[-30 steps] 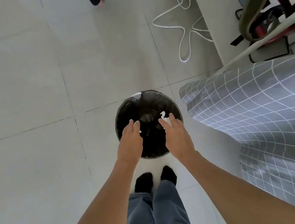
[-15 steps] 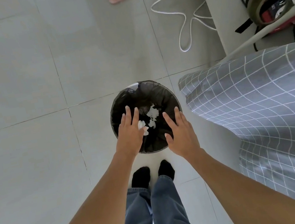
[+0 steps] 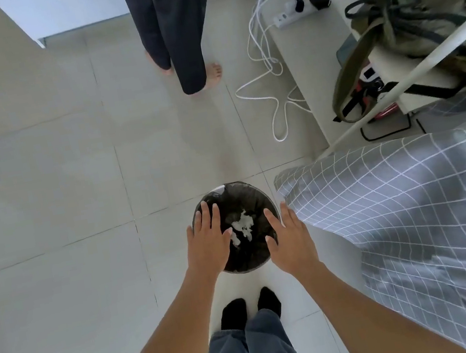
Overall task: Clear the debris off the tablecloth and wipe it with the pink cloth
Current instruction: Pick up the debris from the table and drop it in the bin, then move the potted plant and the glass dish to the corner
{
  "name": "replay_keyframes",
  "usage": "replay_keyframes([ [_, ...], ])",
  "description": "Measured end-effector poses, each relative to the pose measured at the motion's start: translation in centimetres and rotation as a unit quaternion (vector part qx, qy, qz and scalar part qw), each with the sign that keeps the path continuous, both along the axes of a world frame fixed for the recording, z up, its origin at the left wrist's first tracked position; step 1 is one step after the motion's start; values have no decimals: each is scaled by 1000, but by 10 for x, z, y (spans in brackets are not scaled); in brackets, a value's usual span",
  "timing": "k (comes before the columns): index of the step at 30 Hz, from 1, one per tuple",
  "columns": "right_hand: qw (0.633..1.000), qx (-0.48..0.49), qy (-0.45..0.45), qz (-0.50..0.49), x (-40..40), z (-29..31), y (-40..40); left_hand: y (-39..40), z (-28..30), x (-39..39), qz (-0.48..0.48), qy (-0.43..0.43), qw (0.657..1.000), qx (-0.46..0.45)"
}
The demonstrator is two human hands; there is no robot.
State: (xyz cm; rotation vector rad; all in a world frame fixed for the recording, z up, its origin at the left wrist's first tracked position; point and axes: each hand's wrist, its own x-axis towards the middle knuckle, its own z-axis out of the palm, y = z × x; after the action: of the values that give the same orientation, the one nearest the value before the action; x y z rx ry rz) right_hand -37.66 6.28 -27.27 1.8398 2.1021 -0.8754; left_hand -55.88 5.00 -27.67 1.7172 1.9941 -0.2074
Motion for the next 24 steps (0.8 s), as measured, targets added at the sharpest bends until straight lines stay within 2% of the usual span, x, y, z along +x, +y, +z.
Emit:
replay_keyframes([
  [5,1000,13,-4,-7,-4,74,-3,6,75,-8,-21,27,999,-10],
  [13,997,69,-17,-19,0,186,-9,9,193,-3,-74,53,995,37],
  [24,989,124,-58,-59,34,282,-18,12,282,35,-162,47,983,66],
])
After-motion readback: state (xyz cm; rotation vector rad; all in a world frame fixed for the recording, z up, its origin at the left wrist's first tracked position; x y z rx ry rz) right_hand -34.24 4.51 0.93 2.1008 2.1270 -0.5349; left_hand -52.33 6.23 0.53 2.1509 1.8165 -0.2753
